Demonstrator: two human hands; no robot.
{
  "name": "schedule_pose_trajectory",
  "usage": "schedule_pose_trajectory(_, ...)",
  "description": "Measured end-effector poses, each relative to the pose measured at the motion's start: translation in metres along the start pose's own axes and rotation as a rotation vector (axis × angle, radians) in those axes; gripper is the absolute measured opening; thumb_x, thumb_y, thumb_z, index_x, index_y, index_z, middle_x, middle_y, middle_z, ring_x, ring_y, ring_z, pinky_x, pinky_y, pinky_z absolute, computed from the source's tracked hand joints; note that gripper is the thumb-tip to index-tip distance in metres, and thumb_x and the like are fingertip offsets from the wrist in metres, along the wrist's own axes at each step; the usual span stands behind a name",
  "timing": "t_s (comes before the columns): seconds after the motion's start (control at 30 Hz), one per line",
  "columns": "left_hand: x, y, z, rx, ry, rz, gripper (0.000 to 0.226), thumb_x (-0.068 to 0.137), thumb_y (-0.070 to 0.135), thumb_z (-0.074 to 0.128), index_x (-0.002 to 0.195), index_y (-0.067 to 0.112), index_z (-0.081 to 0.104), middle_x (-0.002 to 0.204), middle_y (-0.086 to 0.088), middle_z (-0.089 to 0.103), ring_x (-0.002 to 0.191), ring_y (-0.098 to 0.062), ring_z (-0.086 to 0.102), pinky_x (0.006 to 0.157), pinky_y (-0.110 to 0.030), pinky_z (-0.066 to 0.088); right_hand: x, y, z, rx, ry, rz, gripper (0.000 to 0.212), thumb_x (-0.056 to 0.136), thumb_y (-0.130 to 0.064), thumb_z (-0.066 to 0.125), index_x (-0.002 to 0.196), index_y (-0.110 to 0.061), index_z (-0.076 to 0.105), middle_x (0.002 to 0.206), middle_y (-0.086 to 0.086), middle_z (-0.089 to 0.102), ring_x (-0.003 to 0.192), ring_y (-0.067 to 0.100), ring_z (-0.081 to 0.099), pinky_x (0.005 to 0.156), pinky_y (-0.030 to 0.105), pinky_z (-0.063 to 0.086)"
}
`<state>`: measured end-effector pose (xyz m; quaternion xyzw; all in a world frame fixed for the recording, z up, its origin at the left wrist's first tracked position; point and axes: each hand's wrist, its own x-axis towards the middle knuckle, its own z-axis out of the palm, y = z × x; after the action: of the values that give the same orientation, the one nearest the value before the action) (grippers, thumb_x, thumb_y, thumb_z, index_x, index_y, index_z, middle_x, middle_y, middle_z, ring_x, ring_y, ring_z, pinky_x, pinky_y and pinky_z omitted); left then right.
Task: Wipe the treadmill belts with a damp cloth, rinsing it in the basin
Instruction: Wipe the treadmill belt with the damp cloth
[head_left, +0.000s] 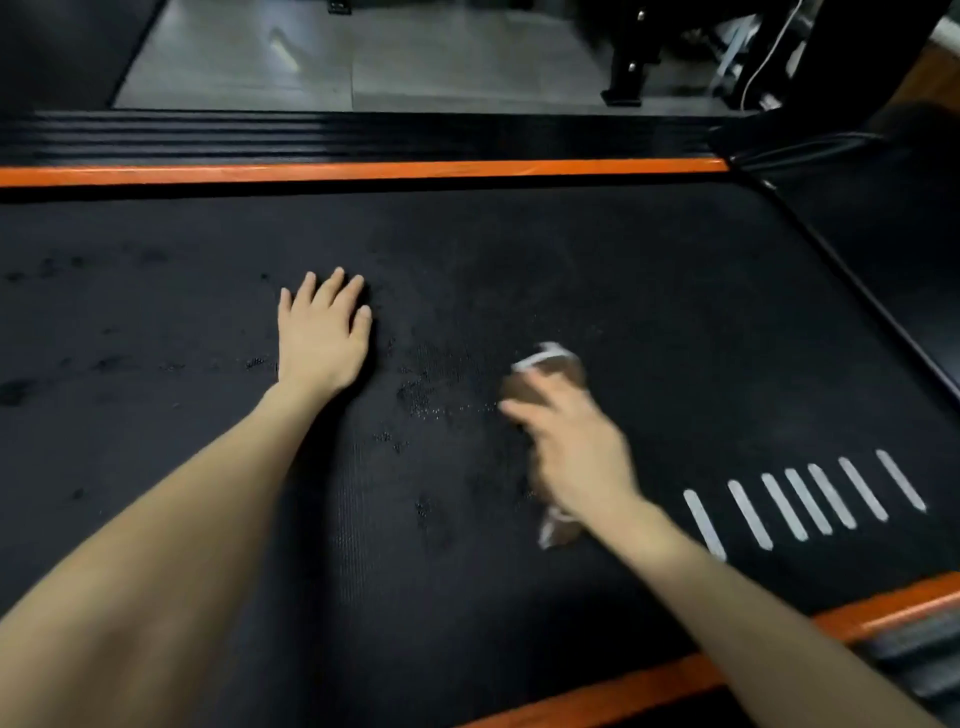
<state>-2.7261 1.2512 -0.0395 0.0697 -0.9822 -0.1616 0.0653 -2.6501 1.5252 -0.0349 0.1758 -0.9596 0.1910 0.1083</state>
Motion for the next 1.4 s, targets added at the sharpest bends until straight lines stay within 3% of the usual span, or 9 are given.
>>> schedule_pose_trajectory(0.17, -0.08, 0.013, -0.011, -0.029, -0.002, 0.132, 0.057, 0.094, 0.045, 0.023, 0.142, 0.021, 0.042, 0.153, -0.008, 0.03, 0.143, -0.037, 0.018, 0.115, -0.053, 0.008, -0.031, 0.033, -0.029, -0.083, 0.073, 0.373, 0.03, 0.09, -0.005, 0.055, 0.112, -0.019, 0.07, 0.137, 0.006, 0.052, 0.128, 0.036, 0.044, 0.108, 0.044, 0.033)
schedule_pose_trajectory(0.27, -0.126, 0.018, -0.01, 0.036, -0.041, 0.181, 0.056, 0.096, 0.045, 0.02, 0.141, 0.023, 0.045, 0.152, -0.007, 0.034, 0.141, -0.04, 0.022, 0.113, -0.058, 0.009, -0.042, -0.03, -0.002, -0.08, 0.087, 0.22, 0.033, 0.082, -0.012, 0.048, 0.102, -0.021, 0.073, 0.126, 0.01, 0.061, 0.113, 0.041, 0.056, 0.092, 0.05, 0.048)
schedule_pose_trajectory(0.5, -0.155, -0.006, -0.007, 0.175, -0.118, 0.126, 0.06, 0.095, 0.05, 0.01, 0.147, 0.03, 0.031, 0.156, -0.005, 0.023, 0.145, -0.033, 0.011, 0.112, -0.061, 0.001, -0.071, -0.056, -0.002, -0.05, -0.074, -0.013, 0.048, 0.072, -0.001, 0.054, 0.11, -0.025, 0.069, 0.134, 0.007, 0.055, 0.121, 0.038, 0.052, 0.099, 0.055, 0.04)
schedule_pose_trajectory(0.73, -0.16, -0.005, -0.005, 0.175, -0.112, 0.112, 0.063, 0.093, 0.052, 0.002, 0.15, 0.03, 0.019, 0.159, -0.003, 0.013, 0.146, -0.03, 0.001, 0.113, -0.055, -0.006, -0.081, 0.013, -0.042, -0.167, 0.005, 0.548, 0.046, 0.089, 0.0, 0.047, 0.127, -0.023, 0.058, 0.147, 0.012, 0.038, 0.136, 0.038, 0.029, 0.109, 0.056, 0.025)
schedule_pose_trajectory(0.87, -0.161, -0.004, -0.004, 0.186, -0.113, 0.115, 0.064, 0.093, 0.051, 0.001, 0.151, 0.029, 0.017, 0.159, -0.003, 0.011, 0.146, -0.031, -0.001, 0.113, -0.055, -0.008, -0.072, -0.052, -0.009, -0.142, 0.052, 0.292, 0.046, 0.072, 0.001, 0.049, 0.108, -0.017, 0.069, 0.125, 0.018, 0.058, 0.115, 0.047, 0.051, 0.09, 0.06, 0.044)
schedule_pose_trajectory(1.07, -0.163, -0.014, -0.008, 0.151, -0.095, 0.165, 0.062, 0.095, 0.05, 0.007, 0.148, 0.028, 0.029, 0.156, -0.005, 0.023, 0.146, -0.031, 0.012, 0.115, -0.056, 0.002, -0.062, -0.093, 0.008, -0.089, -0.233, -0.217, 0.055, 0.072, 0.002, 0.051, 0.122, -0.019, 0.063, 0.141, 0.014, 0.046, 0.13, 0.043, 0.04, 0.105, 0.059, 0.025)
schedule_pose_trajectory(1.17, -0.169, -0.02, -0.015, 0.113, -0.097, 0.134, 0.062, 0.094, 0.052, 0.01, 0.147, 0.029, 0.031, 0.156, -0.008, 0.025, 0.145, -0.033, 0.012, 0.114, -0.056, 0.001, -0.046, -0.03, -0.005, -0.09, -0.068, -0.038, 0.056, 0.07, -0.004, 0.035, 0.113, -0.017, 0.068, 0.133, 0.018, 0.053, 0.121, 0.046, 0.048, 0.098, 0.064, 0.033)
schedule_pose_trajectory(1.27, -0.169, -0.032, -0.024, 0.112, -0.069, 0.082, 0.063, 0.093, 0.053, 0.009, 0.147, 0.028, 0.032, 0.155, -0.012, 0.025, 0.143, -0.04, 0.013, 0.113, -0.058, 0.002, -0.011, -0.002, -0.007, -0.05, -0.006, 0.303, 0.042, 0.09, -0.002, 0.042, 0.121, -0.019, 0.063, 0.143, 0.011, 0.044, 0.136, 0.035, 0.033, 0.113, 0.05, 0.022)
schedule_pose_trajectory(1.4, -0.153, -0.056, -0.035, 0.159, -0.05, -0.026, 0.069, 0.09, 0.055, 0.005, 0.148, 0.027, 0.03, 0.156, -0.012, 0.022, 0.143, -0.041, 0.01, 0.112, -0.059, 0.001, 0.01, -0.028, -0.002, -0.081, 0.012, 0.246, 0.032, 0.089, -0.002, 0.05, 0.114, -0.015, 0.066, 0.137, 0.014, 0.049, 0.128, 0.037, 0.041, 0.11, 0.048, 0.03)
